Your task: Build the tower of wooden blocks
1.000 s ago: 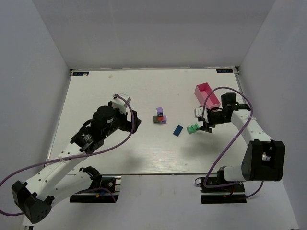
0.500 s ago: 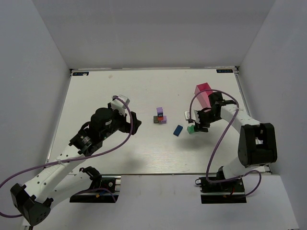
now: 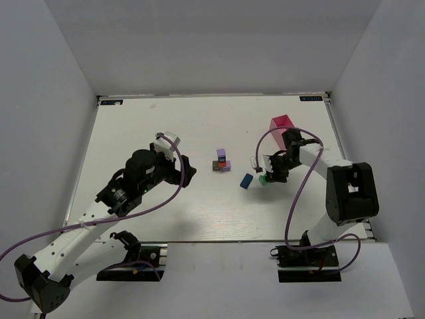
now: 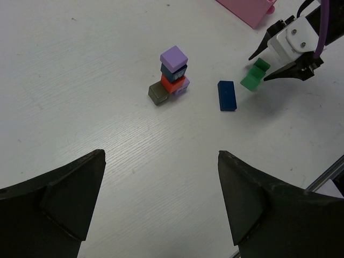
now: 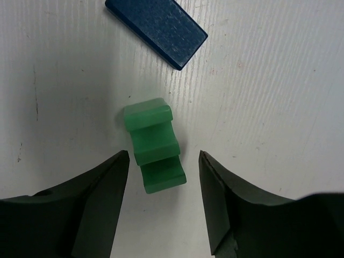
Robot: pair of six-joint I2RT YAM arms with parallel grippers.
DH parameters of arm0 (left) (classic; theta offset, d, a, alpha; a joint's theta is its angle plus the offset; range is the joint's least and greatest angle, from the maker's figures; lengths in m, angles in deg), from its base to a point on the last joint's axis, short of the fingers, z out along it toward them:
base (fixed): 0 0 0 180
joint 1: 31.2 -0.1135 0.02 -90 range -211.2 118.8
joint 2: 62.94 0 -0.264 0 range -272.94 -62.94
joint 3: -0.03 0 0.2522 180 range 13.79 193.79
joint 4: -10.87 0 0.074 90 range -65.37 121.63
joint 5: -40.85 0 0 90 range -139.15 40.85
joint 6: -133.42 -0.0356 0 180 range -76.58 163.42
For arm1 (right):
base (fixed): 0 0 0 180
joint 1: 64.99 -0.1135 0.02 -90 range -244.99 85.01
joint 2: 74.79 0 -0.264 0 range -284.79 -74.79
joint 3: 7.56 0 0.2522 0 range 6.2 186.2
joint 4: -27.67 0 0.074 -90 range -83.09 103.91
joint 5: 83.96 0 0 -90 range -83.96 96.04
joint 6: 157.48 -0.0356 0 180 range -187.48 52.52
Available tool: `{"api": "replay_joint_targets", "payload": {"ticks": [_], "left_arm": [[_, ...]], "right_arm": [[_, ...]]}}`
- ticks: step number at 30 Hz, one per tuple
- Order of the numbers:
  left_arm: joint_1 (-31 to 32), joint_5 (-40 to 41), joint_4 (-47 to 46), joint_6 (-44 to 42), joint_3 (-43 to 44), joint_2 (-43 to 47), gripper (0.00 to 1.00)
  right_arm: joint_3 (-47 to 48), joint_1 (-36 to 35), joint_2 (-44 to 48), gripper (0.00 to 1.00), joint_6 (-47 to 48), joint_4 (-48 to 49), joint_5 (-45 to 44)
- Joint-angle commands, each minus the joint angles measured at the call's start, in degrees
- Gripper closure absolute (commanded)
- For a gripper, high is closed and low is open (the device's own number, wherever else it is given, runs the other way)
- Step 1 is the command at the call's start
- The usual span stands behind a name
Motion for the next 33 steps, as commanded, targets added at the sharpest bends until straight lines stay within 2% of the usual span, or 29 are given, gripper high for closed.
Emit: {"api": "replay_joint_targets", "payload": {"ticks": [1, 5, 6, 8, 9, 14, 20, 26, 27, 33], "left_arm": [[-0.1, -0.8, -1.0, 0.3, 0.0, 0.9, 0.05], [-0.1, -0.8, -1.0, 0.3, 0.0, 0.9, 0.05], [-0.1, -0.8, -1.0, 0.3, 0.0, 0.9, 0.05], [-0.1, -0.8, -1.0, 0.3, 0.0, 0.9, 0.05], [-0.1, -0.8, -1.0, -0.2, 0.0, 0.9, 0.05], [-0.1, -0.8, -1.0, -0.2, 0.0, 0.9, 0.05], [-0.1, -0.8, -1.0, -0.2, 0.0, 0.9, 0.05], [-0.1, -0.8, -1.0, -0.2, 0.0, 1.4, 0.05], [-0.1, -0.8, -1.0, -0.2, 0.0, 1.4, 0.05], [-0.1, -0.3, -1.6, -0.7, 0.0, 2.0, 0.05]], "right_arm": [[1.9, -0.9, -1.7, 0.41, -0.7, 1.0, -1.1], [2.2, -1.3, -3.0, 0.44, -0.8, 0.4, -1.4], [2.2, -1.5, -3.4, 0.47, -0.8, 0.5, -1.5], [2.7, -1.6, -3.7, 0.60, -0.7, -0.5, -1.4], [2.8, -1.7, -3.8, 0.71, -0.7, -1.1, -1.4], [3.7, -1.5, -2.7, 0.91, -0.7, -3.8, -1.7], [5.3, -1.7, 2.9, 1.00, -4.0, -6.5, 0.5], [10.5, -4.5, 6.1, 1.00, -13.7, -5.8, 2.3], [11.9, -5.4, 6.0, 1.00, -18.1, -5.5, 2.5], [18.7, -11.3, 3.9, 1.00, -27.1, -4.6, 2.9]]}}
